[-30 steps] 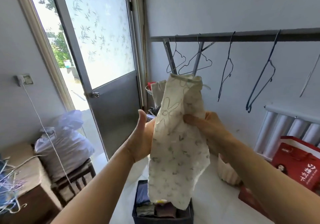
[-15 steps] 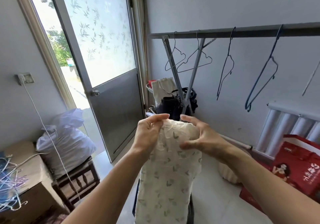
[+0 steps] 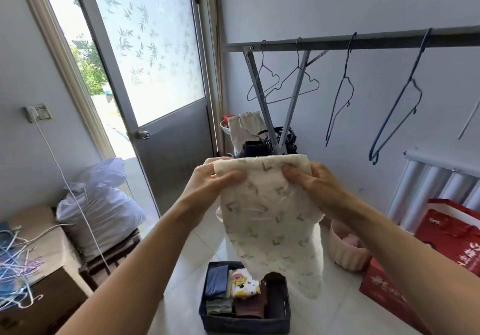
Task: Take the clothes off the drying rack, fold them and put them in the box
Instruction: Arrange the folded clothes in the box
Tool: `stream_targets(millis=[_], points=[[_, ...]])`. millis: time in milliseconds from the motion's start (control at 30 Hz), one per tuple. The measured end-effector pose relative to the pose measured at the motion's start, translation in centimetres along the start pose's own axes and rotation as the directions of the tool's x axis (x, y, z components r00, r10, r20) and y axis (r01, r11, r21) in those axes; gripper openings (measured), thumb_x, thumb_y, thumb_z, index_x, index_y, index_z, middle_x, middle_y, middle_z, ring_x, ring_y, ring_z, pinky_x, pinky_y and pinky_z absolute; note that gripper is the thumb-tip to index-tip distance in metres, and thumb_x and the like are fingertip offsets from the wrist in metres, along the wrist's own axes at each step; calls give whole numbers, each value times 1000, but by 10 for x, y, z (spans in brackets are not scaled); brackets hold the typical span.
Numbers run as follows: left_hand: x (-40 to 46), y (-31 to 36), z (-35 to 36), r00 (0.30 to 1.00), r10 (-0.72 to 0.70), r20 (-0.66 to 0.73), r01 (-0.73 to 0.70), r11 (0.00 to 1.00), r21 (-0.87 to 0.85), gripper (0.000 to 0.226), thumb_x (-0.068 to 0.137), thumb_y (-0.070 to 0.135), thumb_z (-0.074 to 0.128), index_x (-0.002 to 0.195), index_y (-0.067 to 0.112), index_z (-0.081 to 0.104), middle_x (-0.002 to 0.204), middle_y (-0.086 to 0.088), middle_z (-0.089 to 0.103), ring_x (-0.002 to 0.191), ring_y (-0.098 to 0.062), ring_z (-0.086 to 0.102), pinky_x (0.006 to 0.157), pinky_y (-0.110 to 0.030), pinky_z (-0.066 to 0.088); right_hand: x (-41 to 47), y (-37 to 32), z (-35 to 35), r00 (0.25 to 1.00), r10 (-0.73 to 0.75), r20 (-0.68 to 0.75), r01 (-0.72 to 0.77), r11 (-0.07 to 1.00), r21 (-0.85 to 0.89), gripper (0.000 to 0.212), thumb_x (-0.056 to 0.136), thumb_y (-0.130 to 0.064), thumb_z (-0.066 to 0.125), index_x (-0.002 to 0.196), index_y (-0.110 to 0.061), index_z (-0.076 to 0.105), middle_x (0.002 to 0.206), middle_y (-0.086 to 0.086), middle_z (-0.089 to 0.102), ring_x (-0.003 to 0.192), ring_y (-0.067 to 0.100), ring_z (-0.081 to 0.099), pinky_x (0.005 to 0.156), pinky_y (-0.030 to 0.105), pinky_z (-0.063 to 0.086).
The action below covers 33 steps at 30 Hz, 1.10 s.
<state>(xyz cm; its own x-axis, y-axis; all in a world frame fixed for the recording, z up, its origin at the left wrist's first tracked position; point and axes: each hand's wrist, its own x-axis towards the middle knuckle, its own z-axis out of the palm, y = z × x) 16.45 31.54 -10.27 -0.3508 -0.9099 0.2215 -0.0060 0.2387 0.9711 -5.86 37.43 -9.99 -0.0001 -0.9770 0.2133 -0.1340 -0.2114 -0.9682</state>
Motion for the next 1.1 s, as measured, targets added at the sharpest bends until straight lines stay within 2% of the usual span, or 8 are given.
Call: stream_targets(millis=[67, 200, 367, 500, 633, 800, 967, 1100], points=[[-2, -10, 5, 986, -67, 155, 97, 976, -196, 66, 55, 56, 87, 102, 11, 76, 107, -16, 72, 94, -31, 70, 80, -41, 59, 6, -3, 6, 999, -30, -30, 31, 999, 33, 19, 99, -20, 52, 90, -17, 68, 71, -7, 73, 66, 7, 70, 58, 19, 52], [-11, -25, 7, 914, -139, 381, 194, 975, -111, 76, 58, 53, 87, 115, 6, 69, 113, -15, 71, 102, -30, 69, 85, -37, 56, 14, -3, 2, 994, -45, -103, 44, 999, -10, 24, 99, -31, 52, 88, -18, 68, 70, -9, 73, 66, 6, 69, 57, 17, 51], [-8, -32, 16, 935, -276, 221, 317, 931, -181, 48, 82, 27, 75, 113, -8, 64, 105, -18, 72, 88, -25, 72, 76, -36, 60, 10, 11, -14, 971, 238, 8, -234, 945, 229, 34, 90, -40, 60, 97, -8, 69, 91, 10, 75, 80, 25, 73, 64, 33, 60], [-2, -29, 24, 946, -263, 188, 291, 947, -139, 43, 81, 23, 69, 109, -9, 65, 99, -16, 73, 85, -26, 70, 76, -36, 61, -11, 30, -22, 886, 372, 276, -457, 798, 392, 77, 46, -41, 94, 113, -10, 69, 110, 17, 72, 96, 34, 71, 73, 45, 61], [6, -31, 39, 966, -257, -13, 256, 965, -50, 41, 87, 21, 72, 120, 1, 57, 103, -11, 71, 86, -22, 70, 71, -33, 60, -5, 45, -13, 910, 416, 1, -373, 817, 440, 39, 84, -11, 70, 121, -1, 63, 110, 20, 71, 98, 35, 70, 75, 46, 60], [3, -53, 52, 928, -166, -335, 245, 947, 210, 45, 87, 45, 68, 120, 22, 47, 114, -6, 57, 104, -18, 58, 86, -33, 52, 1, 53, -3, 868, 405, -286, -182, 797, 577, 12, 92, -14, 64, 101, -7, 70, 95, 11, 76, 83, 25, 74, 72, 42, 61], [-11, -53, 80, 785, -619, -16, 611, 778, -147, 57, 88, 65, 51, 113, 14, 59, 110, -8, 66, 99, -25, 65, 70, -39, 56, -2, 56, 12, 860, 440, -258, -147, 698, 701, 38, 91, -33, 62, 119, -7, 63, 110, 14, 72, 99, 32, 70, 87, 51, 55], [2, -66, 85, 725, -643, 248, 639, 493, -590, 79, 78, 74, 55, 128, 13, 61, 117, -16, 69, 105, -34, 67, 81, -49, 57, -4, 61, 30, 855, 495, -157, -156, 533, 832, 67, 80, -45, 67, 131, -3, 56, 120, 20, 67, 108, 40, 66, 93, 56, 51]])
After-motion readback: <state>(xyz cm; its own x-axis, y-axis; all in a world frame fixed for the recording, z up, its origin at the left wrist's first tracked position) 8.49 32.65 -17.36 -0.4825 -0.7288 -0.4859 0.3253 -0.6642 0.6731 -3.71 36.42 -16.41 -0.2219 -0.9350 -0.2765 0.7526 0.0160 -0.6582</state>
